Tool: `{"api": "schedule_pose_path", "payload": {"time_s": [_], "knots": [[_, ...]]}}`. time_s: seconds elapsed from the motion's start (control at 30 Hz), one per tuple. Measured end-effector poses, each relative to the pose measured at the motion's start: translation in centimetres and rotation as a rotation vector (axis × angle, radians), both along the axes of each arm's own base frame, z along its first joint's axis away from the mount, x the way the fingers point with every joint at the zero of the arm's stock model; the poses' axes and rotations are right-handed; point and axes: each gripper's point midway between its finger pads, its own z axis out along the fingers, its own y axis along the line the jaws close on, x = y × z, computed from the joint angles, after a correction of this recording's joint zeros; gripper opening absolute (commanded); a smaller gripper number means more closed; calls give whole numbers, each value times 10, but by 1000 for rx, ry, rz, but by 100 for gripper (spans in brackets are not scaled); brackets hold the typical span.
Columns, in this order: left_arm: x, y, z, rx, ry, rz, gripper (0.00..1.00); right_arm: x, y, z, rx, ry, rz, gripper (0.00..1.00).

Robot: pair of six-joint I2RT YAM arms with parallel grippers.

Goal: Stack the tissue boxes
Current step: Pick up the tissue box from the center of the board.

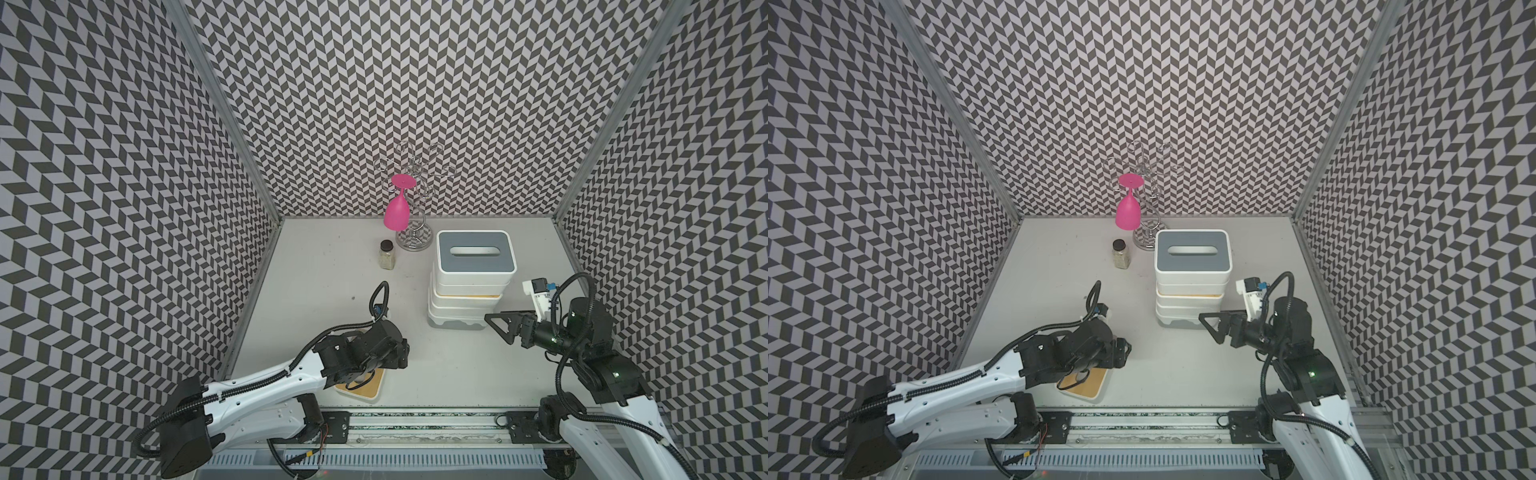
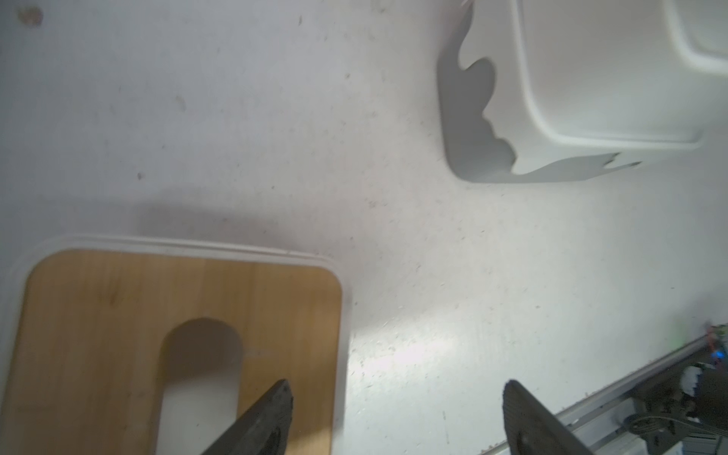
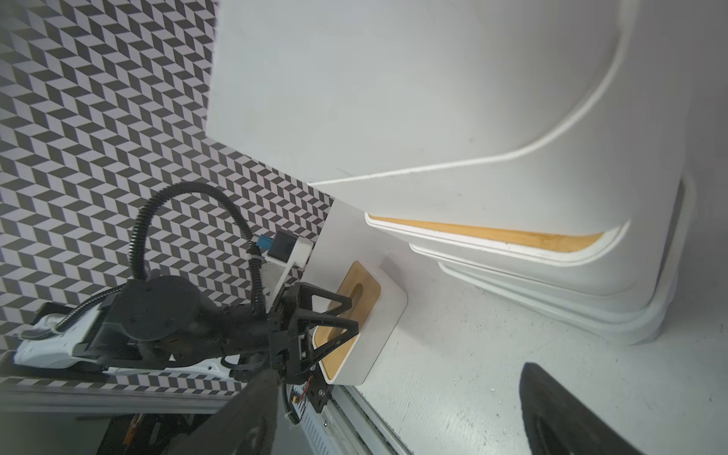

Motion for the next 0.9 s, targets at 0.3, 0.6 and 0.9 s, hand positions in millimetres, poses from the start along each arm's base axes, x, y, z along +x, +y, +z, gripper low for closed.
{"api": "schedule_pose_path", "payload": {"time_s": [0.3, 0.6, 0.9], "knots": [[-6, 14, -18, 51, 37, 66, 84, -4, 7, -2, 43, 21, 36, 95], [0, 15, -18, 87, 11, 93, 84, -2, 8, -1, 54, 19, 38, 96], [-5, 29, -25, 146, 27, 95, 83, 0, 8, -6, 52, 35, 38, 96]]}}
